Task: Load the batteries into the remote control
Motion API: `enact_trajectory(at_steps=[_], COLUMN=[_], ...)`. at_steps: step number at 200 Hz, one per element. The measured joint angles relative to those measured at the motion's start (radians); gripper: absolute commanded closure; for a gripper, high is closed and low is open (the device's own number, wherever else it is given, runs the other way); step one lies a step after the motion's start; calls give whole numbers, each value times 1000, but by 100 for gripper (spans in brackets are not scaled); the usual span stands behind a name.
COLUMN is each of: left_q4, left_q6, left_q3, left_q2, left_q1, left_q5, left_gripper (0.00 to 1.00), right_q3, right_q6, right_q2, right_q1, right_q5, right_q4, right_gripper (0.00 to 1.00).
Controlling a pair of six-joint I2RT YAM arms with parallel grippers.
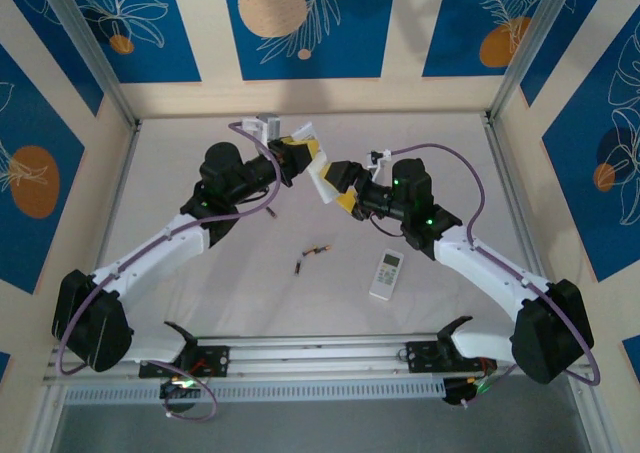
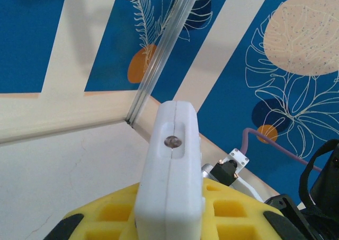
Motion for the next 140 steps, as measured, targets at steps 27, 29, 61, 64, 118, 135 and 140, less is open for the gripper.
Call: enact_trajectory(at_steps=[27,29,61,64,118,135,140], left_q4=[5,6,18,21,61,61,60], left_q6=[9,10,27,33,122,148,149], left_q3=[-1,-1,-14,-17,-67,-78,-79], left_q2=[0,0,0,0,-1,-3,-3], left_q1=[0,0,0,0,-3,-6,-7], left_q5=[0,0,1,2,-5,-8,-8], left_gripper=[100,100,100,100,100,100,100], right_q3=[0,0,4,7,55,56,56], right_q6=[3,4,16,20,55,66,67], right_q2=[4,5,14,15,45,45,45], right_q1=[-1,-2,-2,-2,-7,-10,-10], right_q5=[0,0,0,0,-3,-3,-4], right_q4=[1,1,-8,-13,-140,-168,-172], right_gripper=[0,0,5,6,14,15,15])
